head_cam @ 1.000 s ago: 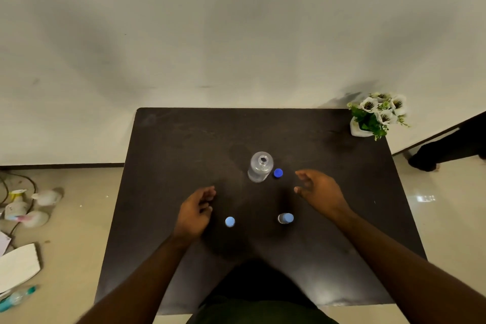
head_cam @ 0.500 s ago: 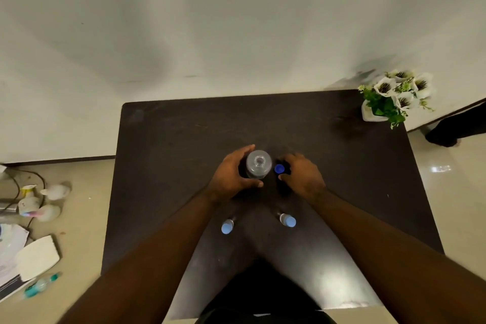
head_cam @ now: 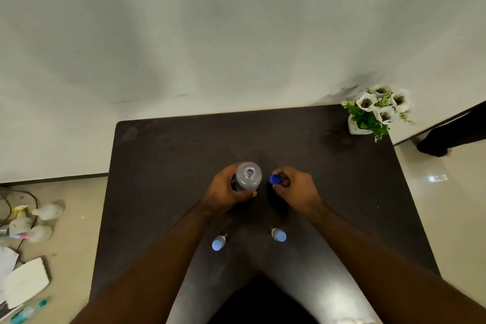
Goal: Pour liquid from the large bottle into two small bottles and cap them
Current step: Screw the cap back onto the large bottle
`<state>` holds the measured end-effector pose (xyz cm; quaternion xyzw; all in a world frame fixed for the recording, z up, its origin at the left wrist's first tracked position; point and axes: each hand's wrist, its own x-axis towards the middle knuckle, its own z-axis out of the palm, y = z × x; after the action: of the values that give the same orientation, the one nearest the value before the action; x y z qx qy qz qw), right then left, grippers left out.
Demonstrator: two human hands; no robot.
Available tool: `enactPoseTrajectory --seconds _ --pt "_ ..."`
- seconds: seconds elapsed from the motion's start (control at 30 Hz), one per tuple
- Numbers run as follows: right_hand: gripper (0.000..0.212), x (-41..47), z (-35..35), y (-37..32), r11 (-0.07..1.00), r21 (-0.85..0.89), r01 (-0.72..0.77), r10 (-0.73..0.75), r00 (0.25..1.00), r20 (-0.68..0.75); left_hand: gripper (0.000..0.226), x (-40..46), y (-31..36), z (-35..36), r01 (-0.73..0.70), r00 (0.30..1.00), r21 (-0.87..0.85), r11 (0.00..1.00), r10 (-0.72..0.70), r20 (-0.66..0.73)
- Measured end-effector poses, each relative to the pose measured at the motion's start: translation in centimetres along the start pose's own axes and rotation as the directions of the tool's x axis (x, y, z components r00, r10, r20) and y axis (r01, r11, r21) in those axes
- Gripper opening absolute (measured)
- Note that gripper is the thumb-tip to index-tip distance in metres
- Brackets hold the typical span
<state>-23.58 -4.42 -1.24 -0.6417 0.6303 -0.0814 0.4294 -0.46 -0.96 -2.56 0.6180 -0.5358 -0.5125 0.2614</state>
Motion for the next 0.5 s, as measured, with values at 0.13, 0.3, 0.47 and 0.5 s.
enactPoseTrajectory --seconds 0.13,0.3,0.47,0.5 --pt "0.031 -1.5 -2.4 -2.5 0.988 0.099 0.122 -0.113 0.990 -0.086 0.074 -0.7 2.7 -0.7 -0.074 0.994 -0.031 0.997 0.071 -0.084" --pt "0.030 -3.1 -6.3 -7.0 0.934 0.184 0.307 -0.256 0.933 -0.253 0.072 -2.0 7.8 -2.2 -0.209 0.956 -0.036 0.977 0.196 -0.220" --pt "0.035 -5.5 -11.8 -13.1 0.877 0.168 0.450 -0.368 0.854 -0.367 0.065 -3.8 14.7 -4.5 -0.311 0.914 -0.083 0.947 0.273 -0.301" --pt "0.037 -6.3 -13.2 -14.6 0.858 0.166 0.486 -0.397 0.832 -0.388 0.064 -4.3 16.5 -5.0 -0.335 0.900 -0.077 0.939 0.295 -0.320"
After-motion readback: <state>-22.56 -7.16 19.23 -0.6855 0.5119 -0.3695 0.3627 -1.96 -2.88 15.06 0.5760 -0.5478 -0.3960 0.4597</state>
